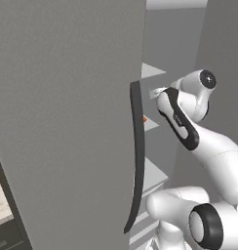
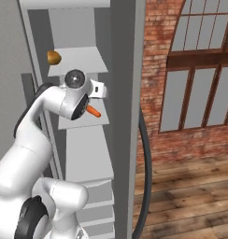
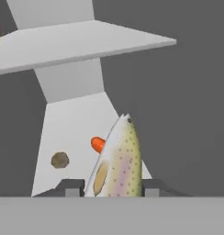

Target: Take the potato and fish from the highest rack and move them to the second highest rack where the carrot and garlic are located, to maximize freezer space. Close the freezer door after rearranging.

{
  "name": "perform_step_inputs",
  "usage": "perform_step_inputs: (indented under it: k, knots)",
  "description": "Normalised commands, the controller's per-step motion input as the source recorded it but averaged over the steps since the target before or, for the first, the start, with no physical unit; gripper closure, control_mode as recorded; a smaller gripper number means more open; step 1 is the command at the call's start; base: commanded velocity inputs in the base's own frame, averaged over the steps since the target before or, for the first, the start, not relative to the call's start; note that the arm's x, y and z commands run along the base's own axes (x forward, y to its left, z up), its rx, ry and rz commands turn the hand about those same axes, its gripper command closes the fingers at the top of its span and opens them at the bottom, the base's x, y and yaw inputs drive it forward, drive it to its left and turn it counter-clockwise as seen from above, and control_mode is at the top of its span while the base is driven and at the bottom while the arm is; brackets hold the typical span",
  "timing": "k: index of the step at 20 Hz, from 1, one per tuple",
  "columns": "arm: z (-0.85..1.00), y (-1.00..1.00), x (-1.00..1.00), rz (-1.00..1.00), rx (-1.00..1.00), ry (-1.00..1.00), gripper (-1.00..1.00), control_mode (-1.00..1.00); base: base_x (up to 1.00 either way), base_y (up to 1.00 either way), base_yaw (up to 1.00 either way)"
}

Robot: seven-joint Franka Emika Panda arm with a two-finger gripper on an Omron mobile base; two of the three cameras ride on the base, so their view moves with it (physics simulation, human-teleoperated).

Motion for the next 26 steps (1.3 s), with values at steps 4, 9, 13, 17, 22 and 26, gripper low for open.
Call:
perform_step_inputs:
  k: [4,9,13,17,22,26]
  knots:
    - [-0.43,0.00,0.05,0.03,0.00,0.27,1.00,-1.00,0.00,0.00,0.00]
    - [-0.34,0.00,0.56,0.15,0.00,0.34,1.00,-1.00,0.00,0.00,0.00]
    - [-0.40,0.01,0.69,0.19,0.00,0.22,1.00,-1.00,0.00,0.00,0.00]
    - [-0.52,0.15,0.50,0.14,0.00,0.00,1.00,-1.00,0.00,0.00,0.00]
    - [-0.51,0.31,0.38,0.02,0.00,0.00,1.00,-1.00,0.00,0.00,0.00]
    - [-0.42,0.30,0.45,0.00,0.00,0.00,1.00,-1.00,0.00,0.00,0.00]
